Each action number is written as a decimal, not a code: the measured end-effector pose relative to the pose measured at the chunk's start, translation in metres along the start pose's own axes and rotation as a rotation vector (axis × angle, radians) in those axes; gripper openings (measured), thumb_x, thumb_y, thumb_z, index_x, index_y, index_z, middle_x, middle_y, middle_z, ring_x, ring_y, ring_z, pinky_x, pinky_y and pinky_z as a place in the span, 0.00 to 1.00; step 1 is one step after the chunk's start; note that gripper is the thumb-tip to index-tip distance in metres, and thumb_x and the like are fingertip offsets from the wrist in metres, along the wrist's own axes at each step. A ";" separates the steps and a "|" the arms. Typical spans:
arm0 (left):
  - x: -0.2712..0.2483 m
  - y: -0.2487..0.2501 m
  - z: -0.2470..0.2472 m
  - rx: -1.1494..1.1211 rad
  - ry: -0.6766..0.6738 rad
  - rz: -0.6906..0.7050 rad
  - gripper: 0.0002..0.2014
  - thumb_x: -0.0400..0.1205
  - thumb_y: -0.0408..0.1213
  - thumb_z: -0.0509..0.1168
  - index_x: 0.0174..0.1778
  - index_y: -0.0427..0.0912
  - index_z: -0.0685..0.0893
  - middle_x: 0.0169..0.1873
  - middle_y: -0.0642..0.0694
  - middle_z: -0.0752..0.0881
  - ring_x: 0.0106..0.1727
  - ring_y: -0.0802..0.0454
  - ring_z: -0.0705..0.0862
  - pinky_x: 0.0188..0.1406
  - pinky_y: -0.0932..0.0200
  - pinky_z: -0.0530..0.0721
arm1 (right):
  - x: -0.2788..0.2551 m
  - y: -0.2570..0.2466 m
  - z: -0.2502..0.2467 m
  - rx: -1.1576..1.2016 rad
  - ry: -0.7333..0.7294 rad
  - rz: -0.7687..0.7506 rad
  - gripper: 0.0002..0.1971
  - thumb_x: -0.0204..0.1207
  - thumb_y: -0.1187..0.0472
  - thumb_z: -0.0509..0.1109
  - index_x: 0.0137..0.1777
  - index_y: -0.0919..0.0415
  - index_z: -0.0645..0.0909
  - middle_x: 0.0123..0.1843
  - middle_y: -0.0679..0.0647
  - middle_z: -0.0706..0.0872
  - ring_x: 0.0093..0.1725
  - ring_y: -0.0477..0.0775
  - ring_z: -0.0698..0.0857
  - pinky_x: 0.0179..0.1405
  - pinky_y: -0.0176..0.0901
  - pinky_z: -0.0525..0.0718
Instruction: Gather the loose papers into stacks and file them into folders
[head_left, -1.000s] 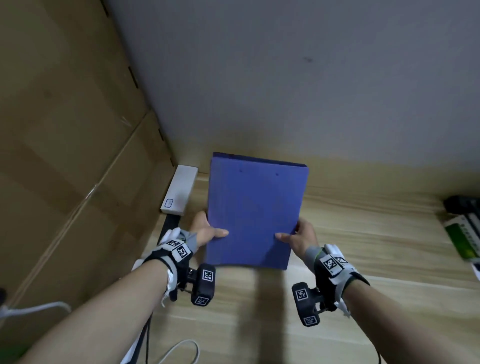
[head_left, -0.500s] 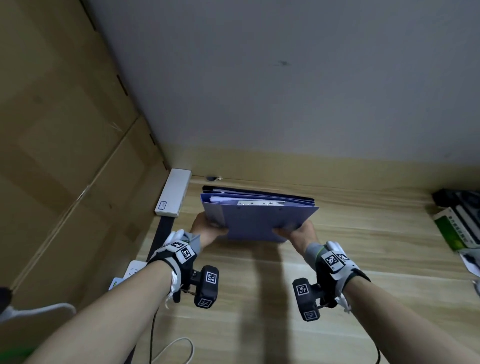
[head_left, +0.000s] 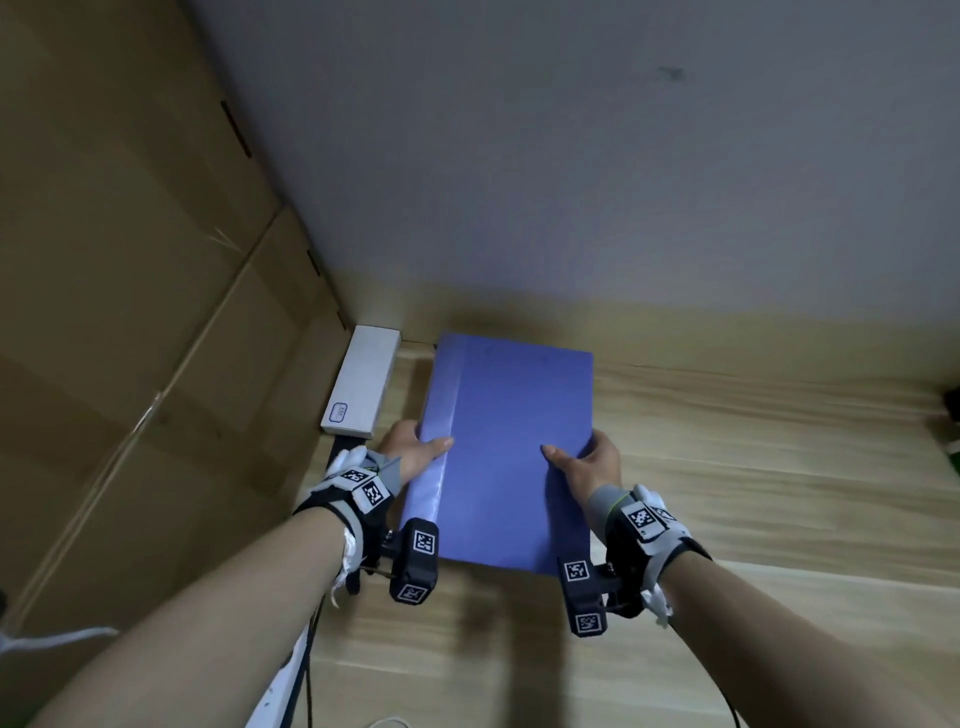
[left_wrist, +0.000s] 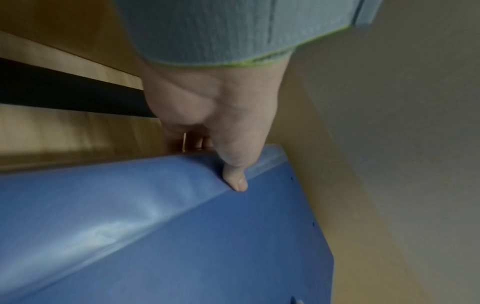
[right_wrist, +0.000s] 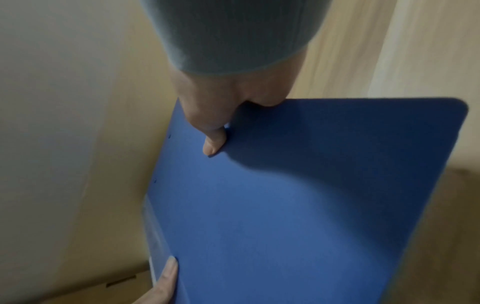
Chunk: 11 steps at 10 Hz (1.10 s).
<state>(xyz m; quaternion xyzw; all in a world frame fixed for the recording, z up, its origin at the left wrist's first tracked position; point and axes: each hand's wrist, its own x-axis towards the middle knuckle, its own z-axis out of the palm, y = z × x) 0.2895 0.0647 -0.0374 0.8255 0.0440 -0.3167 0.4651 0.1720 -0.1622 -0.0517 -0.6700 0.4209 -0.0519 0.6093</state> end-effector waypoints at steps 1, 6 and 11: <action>0.021 -0.015 -0.007 0.033 0.011 -0.059 0.21 0.74 0.46 0.77 0.59 0.38 0.86 0.55 0.40 0.90 0.53 0.41 0.90 0.60 0.40 0.87 | 0.015 0.009 0.017 -0.109 -0.004 0.003 0.28 0.65 0.65 0.83 0.65 0.63 0.78 0.58 0.59 0.88 0.55 0.60 0.88 0.60 0.56 0.85; 0.042 -0.021 -0.010 0.178 0.087 -0.138 0.24 0.67 0.49 0.68 0.57 0.42 0.83 0.51 0.43 0.88 0.49 0.41 0.87 0.55 0.44 0.87 | 0.039 -0.010 0.033 -0.496 -0.073 0.037 0.22 0.73 0.59 0.76 0.65 0.65 0.79 0.59 0.61 0.85 0.62 0.64 0.83 0.51 0.41 0.73; -0.053 0.060 0.018 0.367 0.156 0.086 0.25 0.83 0.35 0.61 0.79 0.37 0.70 0.75 0.37 0.74 0.70 0.36 0.78 0.61 0.53 0.78 | -0.009 -0.029 -0.057 -0.398 -0.116 -0.002 0.19 0.73 0.63 0.75 0.64 0.64 0.83 0.63 0.60 0.87 0.63 0.60 0.84 0.61 0.44 0.78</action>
